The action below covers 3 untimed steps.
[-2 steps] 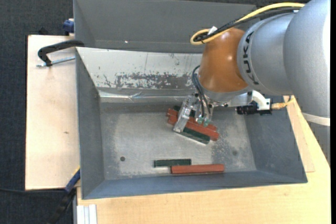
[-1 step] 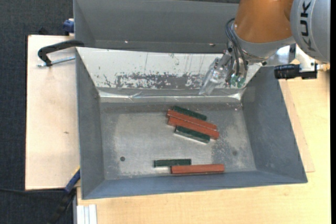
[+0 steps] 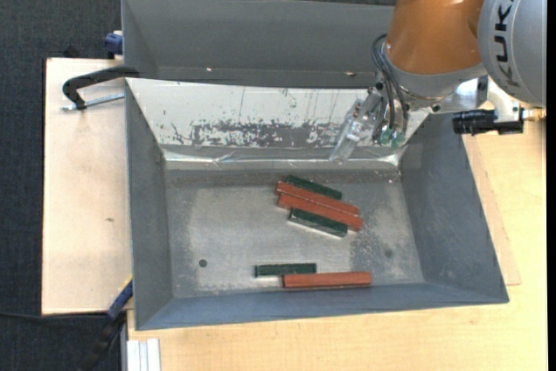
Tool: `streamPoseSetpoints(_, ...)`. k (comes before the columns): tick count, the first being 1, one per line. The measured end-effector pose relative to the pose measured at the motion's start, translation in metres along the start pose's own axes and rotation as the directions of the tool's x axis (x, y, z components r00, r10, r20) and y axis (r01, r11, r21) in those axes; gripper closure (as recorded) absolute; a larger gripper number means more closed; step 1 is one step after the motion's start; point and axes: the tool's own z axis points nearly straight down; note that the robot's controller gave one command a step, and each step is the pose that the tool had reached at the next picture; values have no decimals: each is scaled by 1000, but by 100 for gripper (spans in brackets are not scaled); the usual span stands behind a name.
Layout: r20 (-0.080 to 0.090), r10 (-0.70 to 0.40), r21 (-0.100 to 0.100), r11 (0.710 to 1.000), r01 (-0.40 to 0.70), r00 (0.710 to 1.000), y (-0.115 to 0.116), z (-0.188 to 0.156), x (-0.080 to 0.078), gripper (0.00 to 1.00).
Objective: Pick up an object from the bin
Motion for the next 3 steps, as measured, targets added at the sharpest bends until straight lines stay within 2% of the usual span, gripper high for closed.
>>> streamPoseSetpoints(1, 1, -39, -1, 999, 39, 999, 2, 53, 4, 100)
streamPoseSetpoints(2, -5, -28, 2, 1000, 28, 1000, -1, 103, 1, 0)
streamPoseSetpoints(3, -4, -28, 2, 1000, 28, 1000, -1, 103, 1, 0)
